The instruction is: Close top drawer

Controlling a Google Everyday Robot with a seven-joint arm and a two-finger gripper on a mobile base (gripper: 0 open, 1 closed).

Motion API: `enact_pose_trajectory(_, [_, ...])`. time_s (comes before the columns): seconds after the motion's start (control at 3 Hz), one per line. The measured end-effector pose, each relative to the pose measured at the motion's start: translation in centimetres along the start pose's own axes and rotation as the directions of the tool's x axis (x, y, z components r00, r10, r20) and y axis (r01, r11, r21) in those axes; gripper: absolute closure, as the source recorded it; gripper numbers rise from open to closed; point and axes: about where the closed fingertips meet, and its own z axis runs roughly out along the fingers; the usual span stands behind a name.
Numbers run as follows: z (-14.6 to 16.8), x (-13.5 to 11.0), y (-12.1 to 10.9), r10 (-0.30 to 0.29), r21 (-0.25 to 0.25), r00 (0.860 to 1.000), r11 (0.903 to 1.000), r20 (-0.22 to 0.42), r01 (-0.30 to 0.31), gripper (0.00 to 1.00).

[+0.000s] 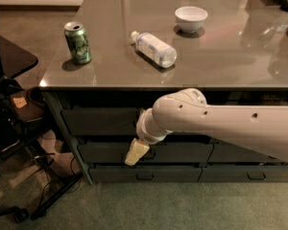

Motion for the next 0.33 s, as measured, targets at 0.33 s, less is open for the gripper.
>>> enact_pose_trajectory(0.33, [0.00, 0.00, 0.00, 0.000, 0.000, 1.000, 1.0000, 0.000, 0.000, 0.00])
